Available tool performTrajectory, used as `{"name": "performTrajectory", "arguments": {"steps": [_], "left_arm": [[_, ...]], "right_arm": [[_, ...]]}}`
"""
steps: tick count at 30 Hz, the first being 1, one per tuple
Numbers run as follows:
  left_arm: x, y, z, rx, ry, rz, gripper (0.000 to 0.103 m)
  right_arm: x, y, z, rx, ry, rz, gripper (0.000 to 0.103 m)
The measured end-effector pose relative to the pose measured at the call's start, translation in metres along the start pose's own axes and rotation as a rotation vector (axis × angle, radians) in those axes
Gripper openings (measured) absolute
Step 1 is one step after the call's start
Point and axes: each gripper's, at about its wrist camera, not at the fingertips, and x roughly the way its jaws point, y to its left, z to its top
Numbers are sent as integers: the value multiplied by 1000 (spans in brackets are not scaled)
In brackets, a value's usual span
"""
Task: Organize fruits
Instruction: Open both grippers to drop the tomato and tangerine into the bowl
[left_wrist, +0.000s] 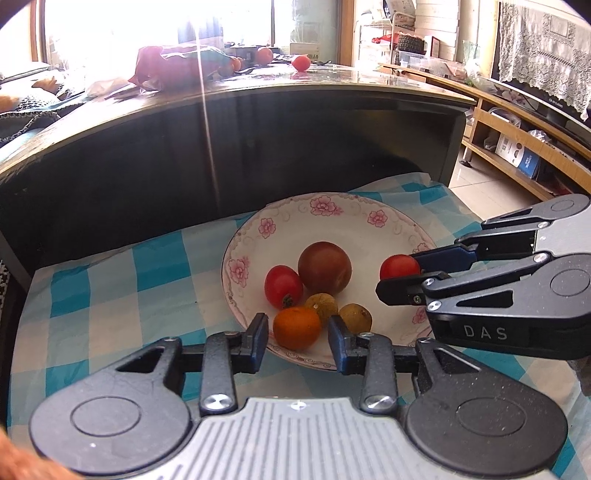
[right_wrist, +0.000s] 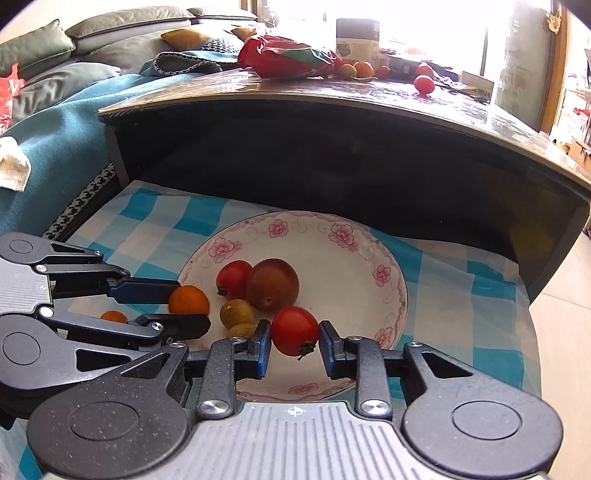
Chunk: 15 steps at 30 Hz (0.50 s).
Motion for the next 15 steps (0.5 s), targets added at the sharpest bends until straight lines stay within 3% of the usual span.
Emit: {"name": "performTrajectory", "arguments": {"steps": [15], "left_arm": [[-21,13,8,-31,-42,24,47]], "right_arm": [[-10,-7,2,39,-42,-16,27]]}}
